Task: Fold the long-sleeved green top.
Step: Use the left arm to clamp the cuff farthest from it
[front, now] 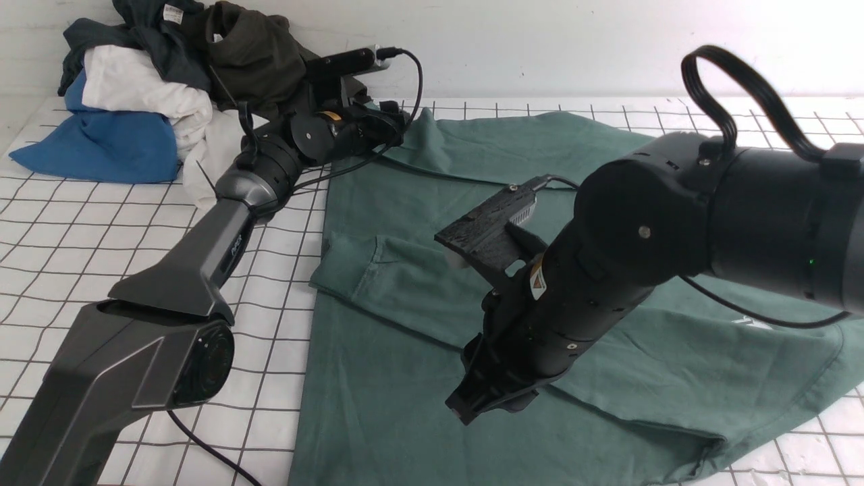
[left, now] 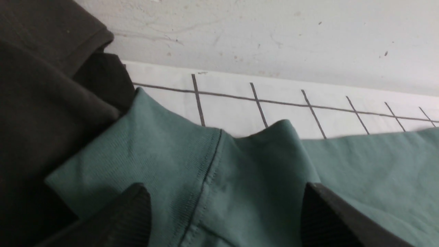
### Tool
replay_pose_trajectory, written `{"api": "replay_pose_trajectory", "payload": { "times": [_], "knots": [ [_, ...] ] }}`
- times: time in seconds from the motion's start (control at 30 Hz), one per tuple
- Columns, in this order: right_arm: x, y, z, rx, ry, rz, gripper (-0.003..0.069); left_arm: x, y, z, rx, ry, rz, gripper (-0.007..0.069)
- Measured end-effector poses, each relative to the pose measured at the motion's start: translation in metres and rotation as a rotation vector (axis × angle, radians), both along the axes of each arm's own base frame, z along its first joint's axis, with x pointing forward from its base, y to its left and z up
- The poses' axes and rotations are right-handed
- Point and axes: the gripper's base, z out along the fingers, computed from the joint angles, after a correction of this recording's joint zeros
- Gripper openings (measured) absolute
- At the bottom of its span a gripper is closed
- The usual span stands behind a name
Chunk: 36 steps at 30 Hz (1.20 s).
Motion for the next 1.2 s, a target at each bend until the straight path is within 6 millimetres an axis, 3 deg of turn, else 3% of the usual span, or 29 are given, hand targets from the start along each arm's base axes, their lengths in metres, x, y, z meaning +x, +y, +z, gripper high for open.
{"api": "replay_pose_trajectory", "payload": {
  "times": [0.3, 0.57, 0.67, 0.8, 0.87, 1.07, 1.2],
  "knots": [
    [-0.002, -0.001, -0.001, -0.014, 0.019, 0.003, 0.0231, 0.0, 0.007, -0.006, 0.057, 0.051, 0.046, 0.0509],
    [-0.002, -0.001, -0.001, -0.015, 0.02, 0.003, 0.0231, 0.0, 0.01, -0.009, -0.012, 0.109, 0.118, 0.0465],
    [-0.002, -0.001, -0.001, -0.015, 0.02, 0.003, 0.0231, 0.001, 0.011, -0.01, -0.035, 0.089, 0.133, 0.0394],
    [-0.002, -0.001, -0.001, -0.015, 0.02, 0.003, 0.0231, 0.004, 0.012, -0.011, -0.049, 0.038, 0.148, 0.0114],
    [-0.002, -0.001, -0.001, -0.015, 0.02, 0.003, 0.0231, 0.005, 0.012, -0.009, -0.054, 0.014, 0.153, 0.0039],
    [-0.001, -0.002, -0.001, -0.02, 0.015, 0.006, 0.0231, 0.003, 0.011, -0.002, -0.041, 0.038, 0.14, 0.0002],
    [-0.002, -0.002, -0.001, -0.024, 0.016, 0.007, 0.0231, -0.004, 0.01, 0.021, 0.04, 0.107, 0.079, 0.0002]
  ]
}}
